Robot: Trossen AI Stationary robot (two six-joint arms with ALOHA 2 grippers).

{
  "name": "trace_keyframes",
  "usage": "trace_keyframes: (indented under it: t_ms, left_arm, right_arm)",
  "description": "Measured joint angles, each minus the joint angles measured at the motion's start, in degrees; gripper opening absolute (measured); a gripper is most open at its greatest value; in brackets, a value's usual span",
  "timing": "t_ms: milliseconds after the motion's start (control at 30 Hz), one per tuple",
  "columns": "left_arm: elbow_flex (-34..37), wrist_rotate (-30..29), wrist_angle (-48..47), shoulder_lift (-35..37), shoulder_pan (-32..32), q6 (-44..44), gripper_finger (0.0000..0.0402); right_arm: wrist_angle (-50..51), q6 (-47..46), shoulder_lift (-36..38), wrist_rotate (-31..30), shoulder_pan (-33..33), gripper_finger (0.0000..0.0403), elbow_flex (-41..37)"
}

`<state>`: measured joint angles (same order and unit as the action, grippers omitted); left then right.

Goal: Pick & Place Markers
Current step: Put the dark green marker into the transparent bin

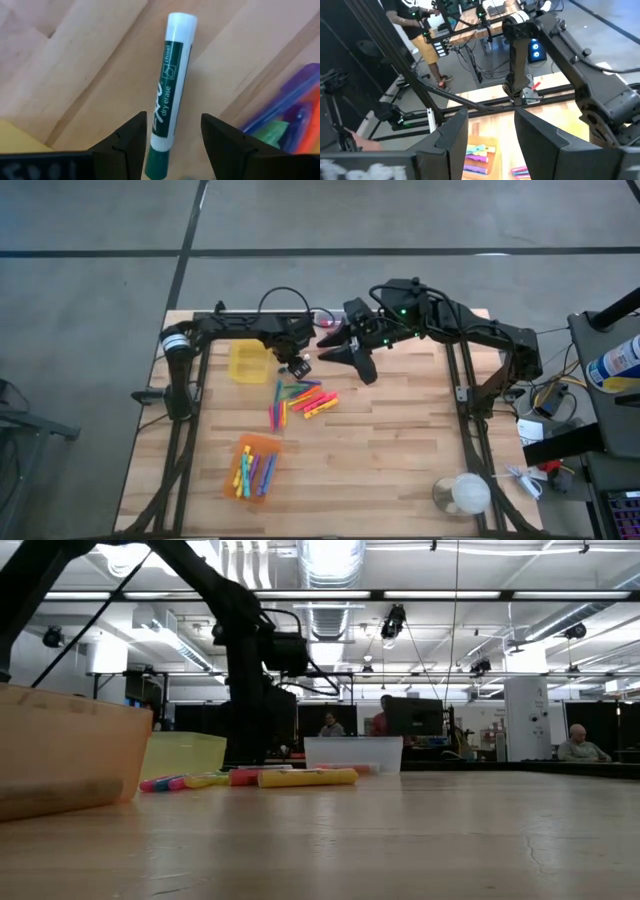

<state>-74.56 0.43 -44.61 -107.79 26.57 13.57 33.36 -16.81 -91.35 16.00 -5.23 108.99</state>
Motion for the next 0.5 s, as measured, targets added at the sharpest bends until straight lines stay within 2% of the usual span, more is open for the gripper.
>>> trace_keyframes:
  t_ms: [367,500]
  left_arm:
    - [-0.24,-0.15,-0.69,-3.64,-0.04,-1.81,0.0181]
    - [-0.10,-0.24,-0.84,-2.93,-0.15,-2.52,0.0167]
  right_arm:
    - [-1.61,-0.21,-0.01,-1.19,-0.02,0.0157,-0.02]
    - [-2.24,-0.21,-0.24,-1.23,-0.02,0.0157,-0.02]
